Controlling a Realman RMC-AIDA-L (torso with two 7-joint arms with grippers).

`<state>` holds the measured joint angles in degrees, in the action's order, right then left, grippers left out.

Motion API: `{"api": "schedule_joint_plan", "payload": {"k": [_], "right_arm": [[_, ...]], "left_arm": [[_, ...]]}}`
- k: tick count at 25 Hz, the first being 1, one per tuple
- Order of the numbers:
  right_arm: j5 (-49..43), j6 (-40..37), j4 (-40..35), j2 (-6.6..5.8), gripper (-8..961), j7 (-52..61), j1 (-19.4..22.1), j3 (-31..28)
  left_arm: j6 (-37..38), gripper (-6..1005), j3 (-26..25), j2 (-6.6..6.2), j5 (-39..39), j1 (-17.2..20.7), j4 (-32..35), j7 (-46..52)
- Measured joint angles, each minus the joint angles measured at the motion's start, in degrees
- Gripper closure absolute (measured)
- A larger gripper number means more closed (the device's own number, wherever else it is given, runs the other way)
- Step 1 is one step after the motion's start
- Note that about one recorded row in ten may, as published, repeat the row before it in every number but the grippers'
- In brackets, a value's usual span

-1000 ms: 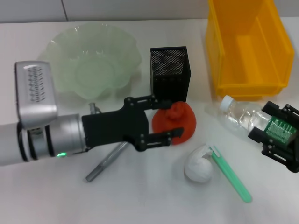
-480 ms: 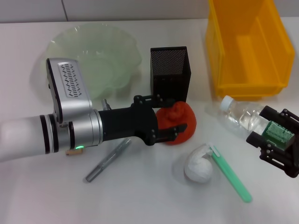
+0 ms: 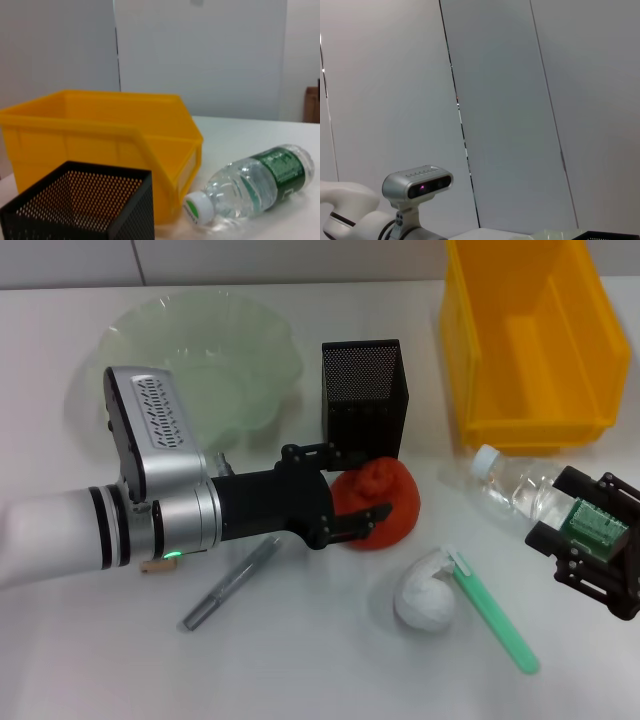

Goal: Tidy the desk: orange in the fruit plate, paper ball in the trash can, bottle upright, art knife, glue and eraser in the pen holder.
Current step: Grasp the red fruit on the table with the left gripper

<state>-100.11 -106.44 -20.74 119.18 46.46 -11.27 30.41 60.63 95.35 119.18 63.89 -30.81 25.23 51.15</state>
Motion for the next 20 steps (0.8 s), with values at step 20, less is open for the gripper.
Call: {"api": "schedule_joint_plan", "payload": {"k": [20], "right_arm": [[0.00, 0.36, 0.00, -0.09, 228, 0.00, -0.13, -0.16]], "left_arm": [[-4.21, 644, 3.96, 0.00, -5.92, 0.15, 0.61, 0.12]]}}
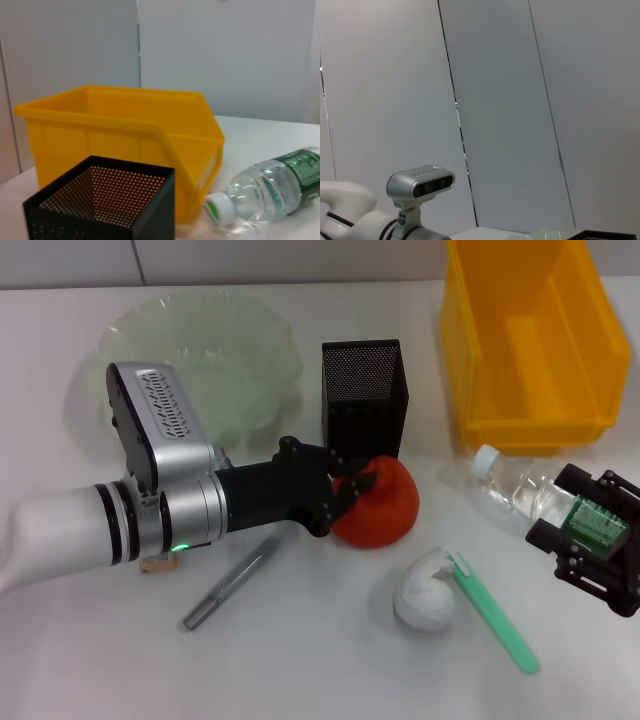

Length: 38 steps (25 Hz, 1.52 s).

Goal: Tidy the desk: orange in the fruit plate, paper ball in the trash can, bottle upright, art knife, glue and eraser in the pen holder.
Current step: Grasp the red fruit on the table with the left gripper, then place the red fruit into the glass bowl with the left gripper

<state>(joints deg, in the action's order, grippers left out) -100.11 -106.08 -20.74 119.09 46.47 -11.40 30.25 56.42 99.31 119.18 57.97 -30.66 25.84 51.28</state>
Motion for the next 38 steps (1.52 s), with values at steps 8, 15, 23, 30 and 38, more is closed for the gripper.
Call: {"api": "schedule_joint_plan", "payload": {"k": [8, 15, 23, 30, 38], "right_arm": [[0.01, 0.10, 0.00, 0.00, 229, 0.00, -0.11, 0.08], [0.01, 0.12, 0.00, 0.04, 229, 0.00, -0.03, 0.07], [0.01, 0.17, 0.00, 0.09, 229, 0.10, -0.06, 0.16], [0.01, 0.25, 0.47, 0.18, 229, 0.14, -0.56, 0.16], [0.01, 0.72, 1.25, 0.12, 229, 0.02, -1.41, 0.16]], "left_arm": [[1.03, 880, 2.23, 0.00, 0.59, 0.29, 1.27, 0.31], [1.00, 889, 1.79, -0.07, 0.01, 1.97, 3.13, 0.54], [3.63, 900, -0.64, -0.49, -0.03, 8.12, 10.24, 0.36], [15.28, 939, -9.57, -0.68, -0.05, 11.00, 11.27, 0.90], [19.82, 953, -17.52, -0.86, -0.04, 12.20, 11.33, 1.33]]}}
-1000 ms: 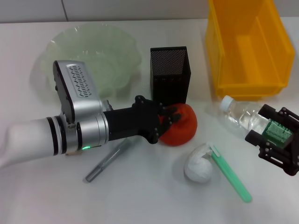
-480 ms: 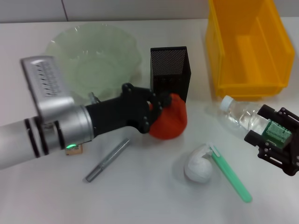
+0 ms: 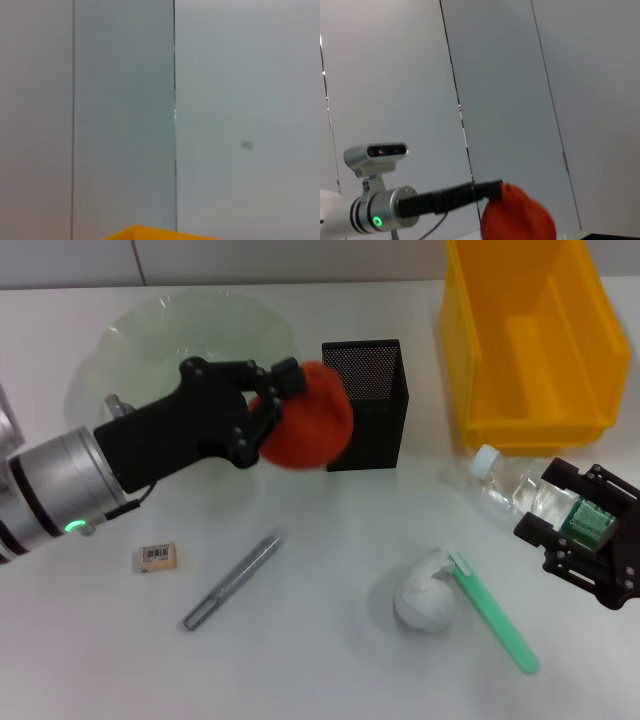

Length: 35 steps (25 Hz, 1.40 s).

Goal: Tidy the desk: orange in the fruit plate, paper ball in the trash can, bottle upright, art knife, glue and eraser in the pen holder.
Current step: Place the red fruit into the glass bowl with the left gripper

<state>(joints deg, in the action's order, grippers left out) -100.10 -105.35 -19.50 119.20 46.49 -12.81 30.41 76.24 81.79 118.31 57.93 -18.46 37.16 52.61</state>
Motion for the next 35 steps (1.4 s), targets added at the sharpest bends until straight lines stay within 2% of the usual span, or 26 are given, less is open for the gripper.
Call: {"api": "schedule_joint_plan", "payload": {"k": [2, 4, 5, 6, 10, 13, 16, 17, 18, 20, 30, 35], "right_arm": [[0.00, 0.19, 0.03, -0.01, 229, 0.00, -0.12, 0.00], [0.00, 0.39, 0.06, -0.02, 229, -0.01, -0.34, 0.00], [0.00, 0.39, 0.07, -0.03, 229, -0.01, -0.53, 0.06], [0.00, 0.39, 0.07, -0.03, 229, -0.01, -0.53, 0.06], [0.00, 0.41, 0.08, -0.08, 228, -0.04, -1.07, 0.17], [0.00, 0.38, 0.08, -0.09, 228, -0.05, -1.32, 0.18], [0.00, 0.34, 0.08, -0.07, 228, -0.06, -1.55, 0.18], [-0.01, 0.33, 0.07, -0.05, 228, -0.07, -1.59, 0.19], [-0.03, 0.34, 0.07, -0.03, 228, -0.07, -1.64, 0.21], [-0.05, 0.33, 0.11, 0.03, 228, -0.08, -1.70, 0.25], [-0.10, 0.27, 0.17, 0.07, 228, -0.09, -1.66, 0.27], [-0.10, 0.27, 0.23, 0.07, 228, -0.09, -1.69, 0.26]], "left_arm": [[0.61, 954, -0.98, -0.08, 0.02, 0.00, 0.04, 0.31], [1.22, 954, -3.32, 0.00, 0.03, 0.01, 0.05, 0.59], [0.98, 954, -6.06, 0.21, 0.02, -0.16, -0.02, 0.24], [0.98, 954, -6.06, 0.21, 0.02, -0.16, -0.02, 0.24], [-2.67, 955, -10.56, 0.27, 0.00, -2.33, -0.64, -0.68], [-4.95, 955, -11.89, 0.28, -0.02, -3.12, -0.79, -0.70], [-4.95, 956, -11.89, 0.28, -0.02, -3.12, -0.79, -0.70], [-6.84, 956, -12.30, 0.32, -0.04, -3.45, -0.82, -0.70], [-14.91, 956, -12.66, 0.47, -0.10, -5.72, -2.58, -0.71], [-17.91, 956, -12.45, 0.49, -0.10, -7.41, -4.93, -1.69], [-20.52, 956, -12.63, 0.52, -0.13, -8.65, -8.45, -6.43], [-22.03, 895, -13.10, 0.52, -0.13, -8.30, -8.81, -6.73]]}}
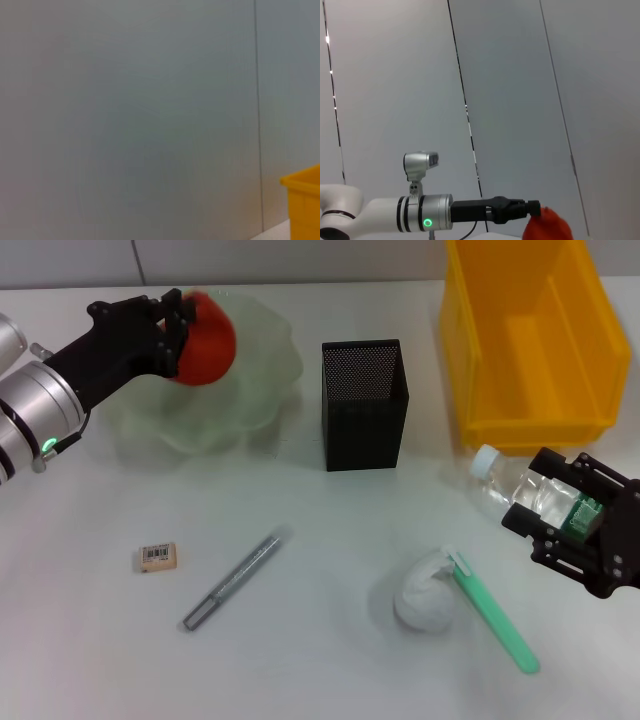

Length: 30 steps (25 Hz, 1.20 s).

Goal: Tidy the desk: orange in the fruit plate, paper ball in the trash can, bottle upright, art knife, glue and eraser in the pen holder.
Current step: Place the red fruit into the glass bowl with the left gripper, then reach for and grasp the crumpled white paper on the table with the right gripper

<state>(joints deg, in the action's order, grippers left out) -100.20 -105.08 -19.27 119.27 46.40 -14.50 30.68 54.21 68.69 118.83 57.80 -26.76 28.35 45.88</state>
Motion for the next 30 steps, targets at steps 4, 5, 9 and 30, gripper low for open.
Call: {"api": "schedule_joint_plan", "payload": {"k": [4, 5, 9, 30], "right_arm": [[0.00, 0.00, 0.03, 0.00, 229, 0.00, -0.06, 0.00], [0.00, 0.00, 0.07, 0.00, 229, 0.00, -0.08, 0.00], [0.00, -0.01, 0.16, 0.00, 229, 0.00, -0.09, 0.00], [0.01, -0.29, 0.19, 0.00, 229, 0.01, 0.23, -0.32]], "left_arm": [[-0.79, 846, 0.00, 0.00, -0.01, 0.22, -0.07, 0.00], [-0.99, 838, 0.00, 0.00, -0.01, 0.27, -0.10, 0.00], [-1.30, 804, -0.02, -0.01, 0.00, 0.34, -0.16, 0.00], [26.17, 472, 0.69, -0.42, 8.55, 2.16, 3.37, 15.01]]}}
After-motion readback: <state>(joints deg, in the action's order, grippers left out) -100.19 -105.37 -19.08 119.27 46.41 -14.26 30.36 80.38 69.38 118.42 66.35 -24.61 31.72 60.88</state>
